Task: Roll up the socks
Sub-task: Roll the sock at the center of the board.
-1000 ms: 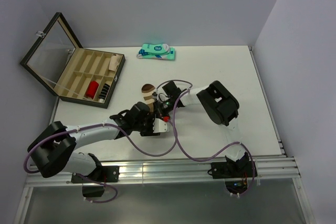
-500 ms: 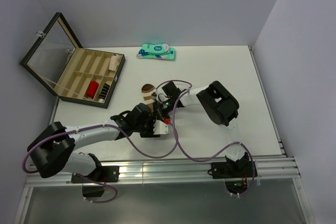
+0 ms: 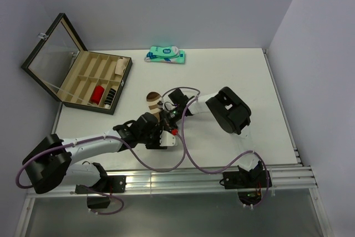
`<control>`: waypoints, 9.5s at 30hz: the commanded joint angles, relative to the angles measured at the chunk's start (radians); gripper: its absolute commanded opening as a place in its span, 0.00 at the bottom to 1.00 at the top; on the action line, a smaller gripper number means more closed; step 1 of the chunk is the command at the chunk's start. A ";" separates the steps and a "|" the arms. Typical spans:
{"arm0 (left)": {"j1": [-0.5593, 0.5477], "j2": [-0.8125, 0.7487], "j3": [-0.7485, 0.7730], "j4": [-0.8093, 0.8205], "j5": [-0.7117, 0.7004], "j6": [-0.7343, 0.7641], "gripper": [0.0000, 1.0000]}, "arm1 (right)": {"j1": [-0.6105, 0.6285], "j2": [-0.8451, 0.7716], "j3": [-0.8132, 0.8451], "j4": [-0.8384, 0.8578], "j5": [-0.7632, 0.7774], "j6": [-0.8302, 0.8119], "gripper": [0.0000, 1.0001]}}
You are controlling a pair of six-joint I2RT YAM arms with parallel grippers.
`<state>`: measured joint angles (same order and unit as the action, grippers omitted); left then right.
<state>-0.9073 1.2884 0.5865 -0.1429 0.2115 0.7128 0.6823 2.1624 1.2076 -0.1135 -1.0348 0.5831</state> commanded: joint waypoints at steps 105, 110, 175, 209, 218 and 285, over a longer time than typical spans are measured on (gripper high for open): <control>0.163 0.287 0.283 -0.414 0.216 -0.116 0.00 | -0.138 -0.449 -0.275 0.187 0.553 0.149 0.47; 0.182 0.333 0.363 -0.529 0.275 -0.107 0.00 | -0.184 -0.539 -0.408 0.271 0.591 0.219 0.47; 0.429 1.160 0.951 -1.227 0.721 0.071 0.02 | 0.530 -0.452 -0.289 0.219 1.164 -0.453 0.44; 0.429 1.109 0.800 -1.230 0.690 0.146 0.07 | 0.629 -0.200 -0.238 0.241 1.868 -0.519 0.22; 0.435 1.011 0.838 -1.196 0.703 0.103 0.28 | 0.628 -0.220 -0.163 0.086 1.607 -0.486 0.00; 0.474 -0.044 0.325 -0.282 0.204 -0.199 0.39 | 0.112 0.091 0.285 -0.621 0.358 -0.450 0.01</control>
<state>-0.3317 1.2888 1.0153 -0.3885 0.4038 0.3450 0.7986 2.1704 1.5219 -0.5323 -0.6964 0.1524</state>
